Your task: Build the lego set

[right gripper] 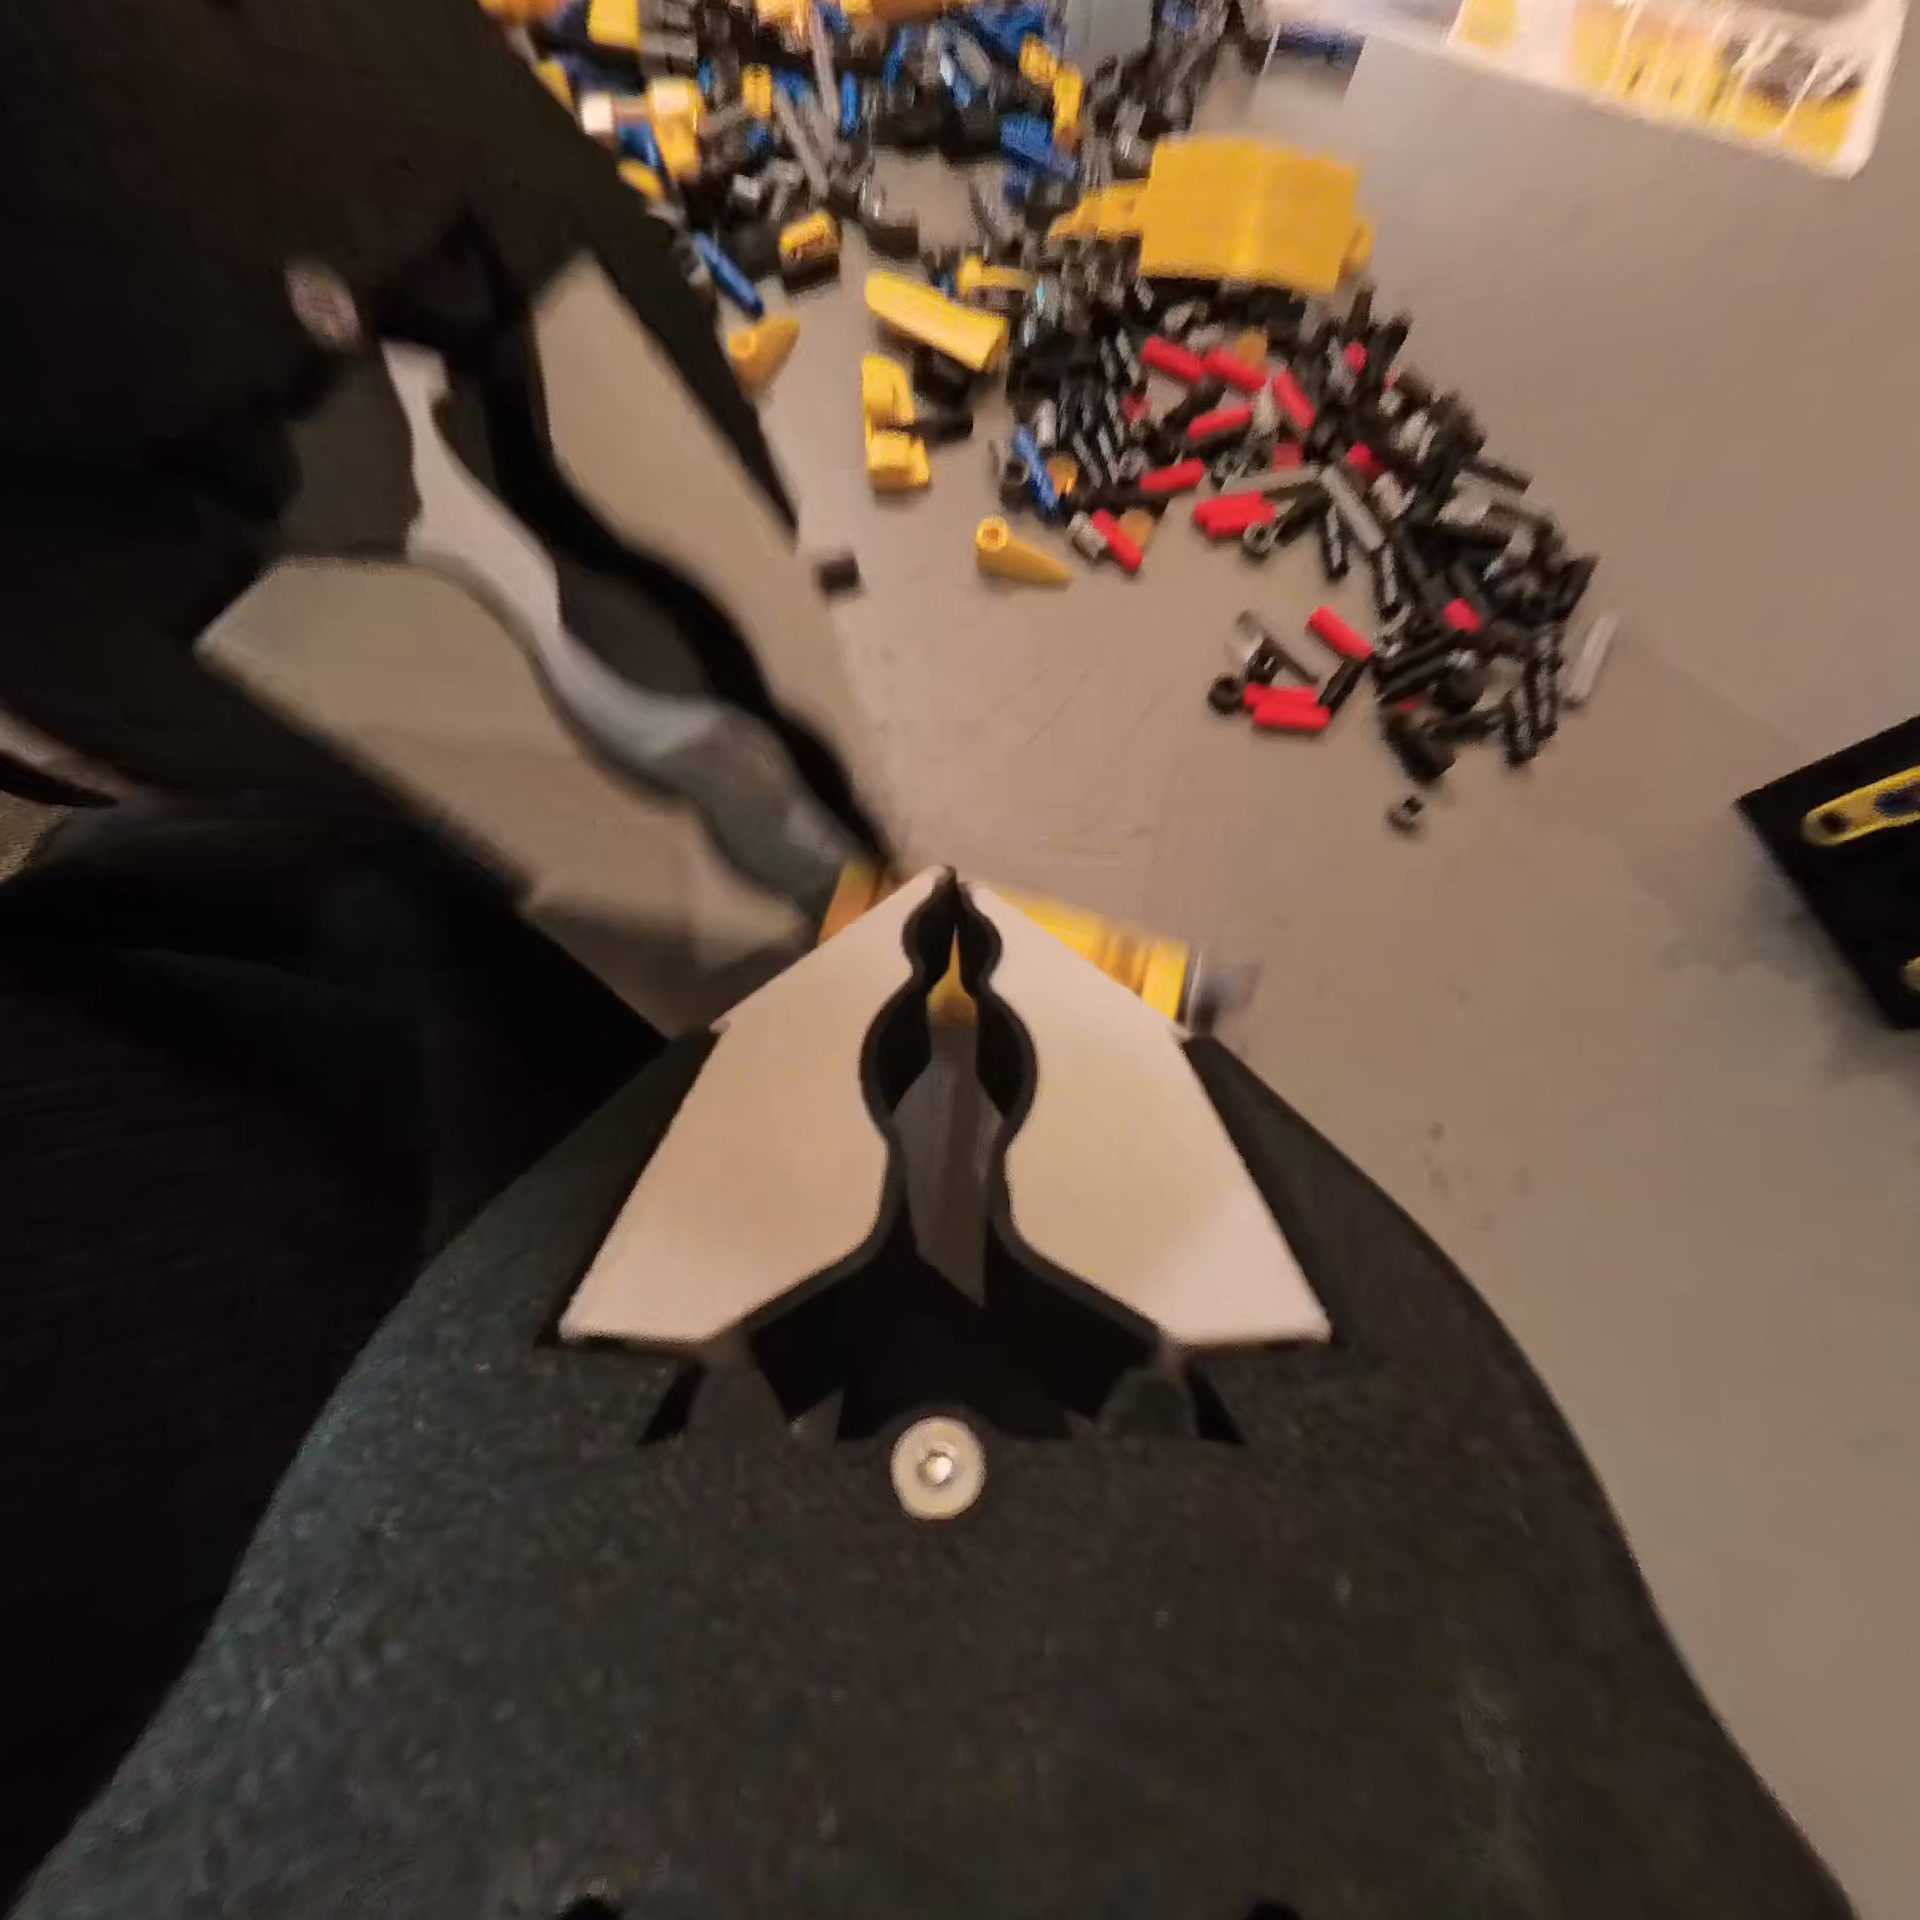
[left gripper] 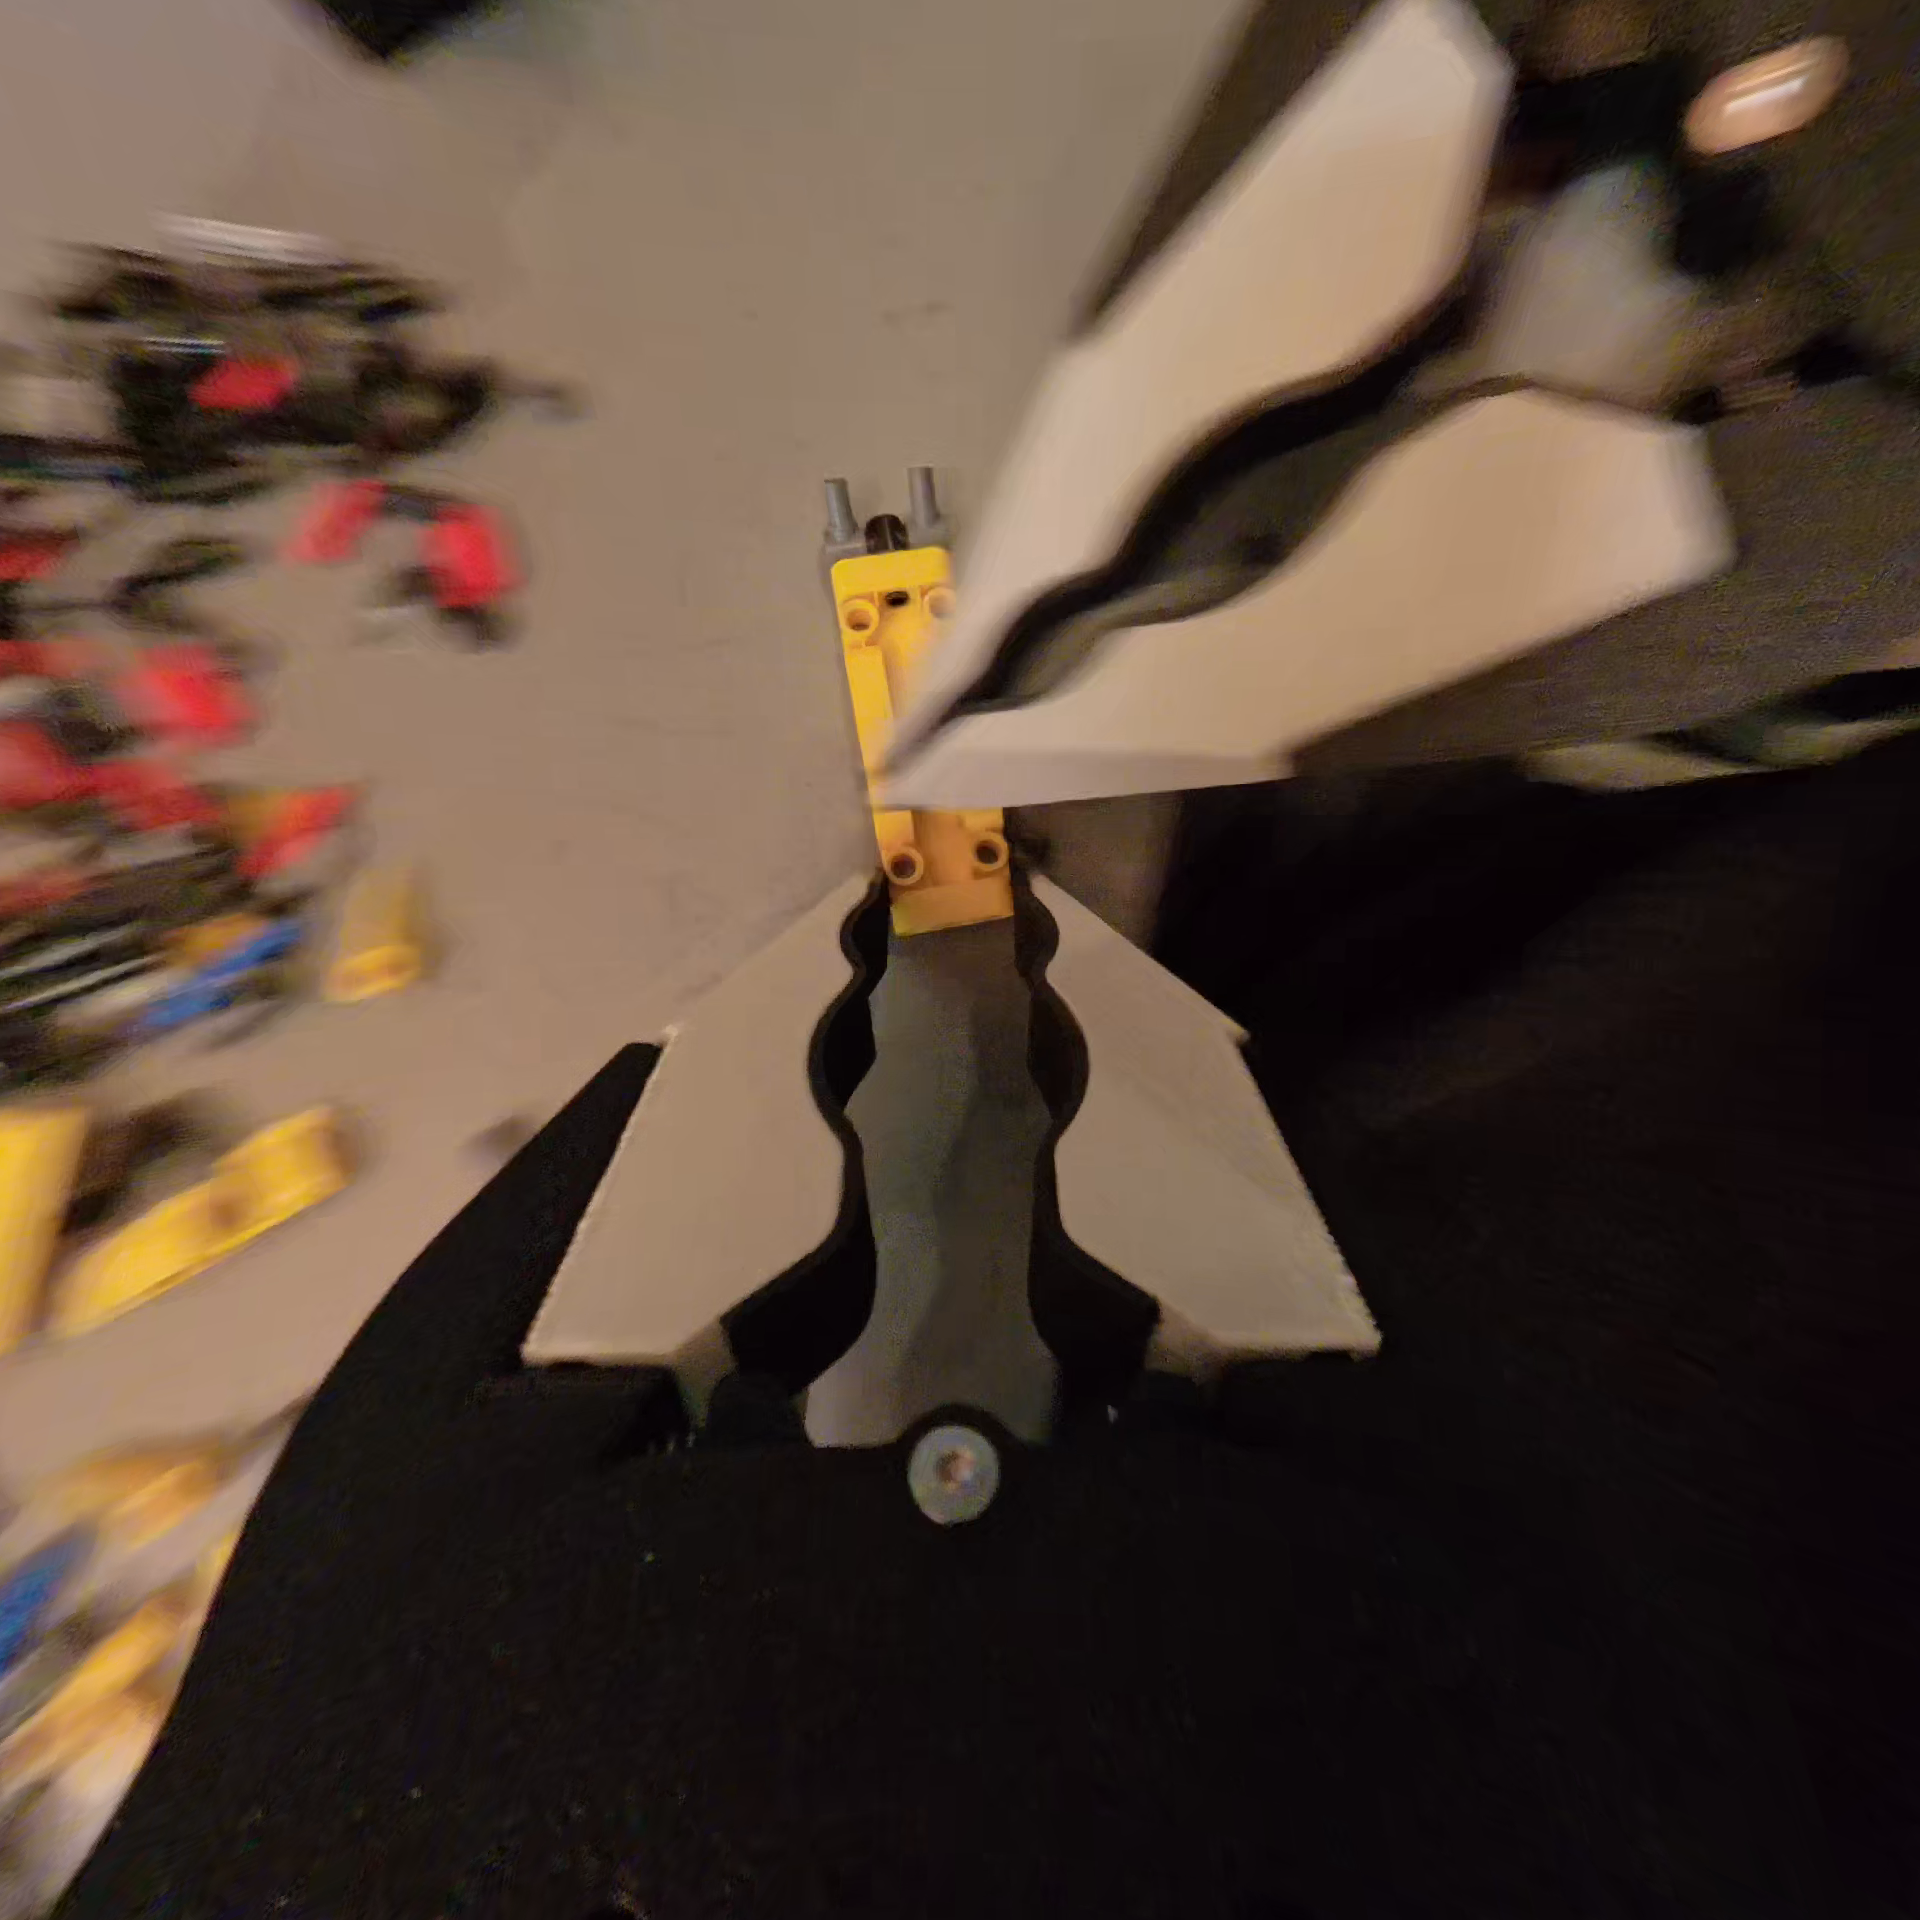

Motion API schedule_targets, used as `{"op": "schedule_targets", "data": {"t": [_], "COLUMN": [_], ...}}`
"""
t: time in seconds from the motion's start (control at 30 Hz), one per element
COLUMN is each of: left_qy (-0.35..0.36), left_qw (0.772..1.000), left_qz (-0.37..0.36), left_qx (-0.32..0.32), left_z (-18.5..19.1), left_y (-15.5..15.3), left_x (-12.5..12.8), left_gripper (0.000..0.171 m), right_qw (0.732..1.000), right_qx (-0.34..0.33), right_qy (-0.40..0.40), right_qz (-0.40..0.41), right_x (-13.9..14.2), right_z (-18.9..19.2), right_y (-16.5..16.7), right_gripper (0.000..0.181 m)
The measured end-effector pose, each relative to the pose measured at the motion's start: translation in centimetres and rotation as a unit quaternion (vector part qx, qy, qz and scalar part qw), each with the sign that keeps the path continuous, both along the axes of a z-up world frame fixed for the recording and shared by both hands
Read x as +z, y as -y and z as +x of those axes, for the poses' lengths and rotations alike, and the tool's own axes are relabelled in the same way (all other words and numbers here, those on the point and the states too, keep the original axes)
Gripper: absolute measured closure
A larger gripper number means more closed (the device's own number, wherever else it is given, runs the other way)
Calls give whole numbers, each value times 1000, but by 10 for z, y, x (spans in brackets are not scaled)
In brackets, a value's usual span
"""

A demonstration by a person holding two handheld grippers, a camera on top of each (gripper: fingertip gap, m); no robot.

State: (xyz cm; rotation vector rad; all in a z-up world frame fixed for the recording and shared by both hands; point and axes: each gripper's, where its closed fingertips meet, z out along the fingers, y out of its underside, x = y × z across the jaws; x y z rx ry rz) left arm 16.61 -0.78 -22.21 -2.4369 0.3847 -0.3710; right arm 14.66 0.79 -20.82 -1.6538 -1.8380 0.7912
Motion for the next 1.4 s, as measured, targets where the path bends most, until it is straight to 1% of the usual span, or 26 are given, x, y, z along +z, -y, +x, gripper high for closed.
{"op": "schedule_targets", "data": {"t": [0.03, 0.07, 0.1, 0.13, 0.2, 0.3, 0.4, 0.53, 0.63, 0.7, 0.73, 0.8, 0.87, 0.93, 1.03, 1.1, 1.17, 1.33, 1.4], "left_qy": [47, 29, 14, 3, 10, -26, -20, -3, -4, -8, -11, -15, -18, -20, -29, -46, -53, -49, -43], "left_qw": [999, 999, 1000, 1000, 1000, 999, 999, 999, 999, 999, 999, 999, 999, 998, 998, 996, 995, 991, 990], "left_qz": [-7, 4, -3, -4, 3, 11, 6, 7, 9, 11, 13, 16, 22, 29, 34, 38, 48, 89, 102], "left_qx": [-19, -16, -4, 14, 25, 42, 40, 43, 45, 46, 45, 44, 44, 46, 54, 64, 70, 85, 87], "left_z": [19, 19, 17, 12, 11, -2, -3, -4, -4, -5, -5, -5, -5, -5, -6, -10, -10, -10, -7], "left_y": [1, -1, -1, -2, -5, -9, -9, -8, -8, -7, -7, -7, -7, -7, -8, -7, -4, -1, 0], "left_x": [1, 1, 0, 0, 1, -1, 0, 0, 0, 0, 0, 0, 0, 0, 0, 0, 4, 21, 27], "left_gripper": [149, 149, 149, 149, 149, 149, 148, 148, 148, 148, 148, 148, 148, 147, 146, 141, 140, 140, 140], "right_qw": [1000, 1000, 999, 999, 998, 994, 986, 983, 986, 988, 989, 992, 991, 981, 961, 953, 948, 940, 939], "right_qx": [0, -3, 0, 1, -11, -30, -49, -50, -43, -9, 14, 65, 106, 140, 192, 209, 216, 230, 233], "right_qy": [-5, 12, 36, 32, 14, -36, -56, -80, -76, -79, -76, -42, 33, 115, 184, 210, 227, 250, 253], "right_qz": [-4, -28, -26, -37, -61, -99, -151, -160, -139, -132, -124, -101, -77, -66, -74, -69, -54, -28, -27], "right_x": [3, -3, -13, -14, -8, 12, 25, 38, 35, 39, 38, 24, -10, -47, -86, -102, -113, -132, -132], "right_z": [-3, -4, 0, 3, 7, 8, 17, 31, 41, 51, 59, 84, 122, 161, 199, 209, 212, 213, 211], "right_y": [0, 3, 2, 2, -1, -21, -44, -57, -63, -57, -52, -41, -31, -19, 3, 9, 11, 15, 14], "right_gripper": [181, 181, 181, 181, 181, 181, 181, 181, 181, 181, 178, 161, 152, 153, 167, 169, 169, 170, 172]}}
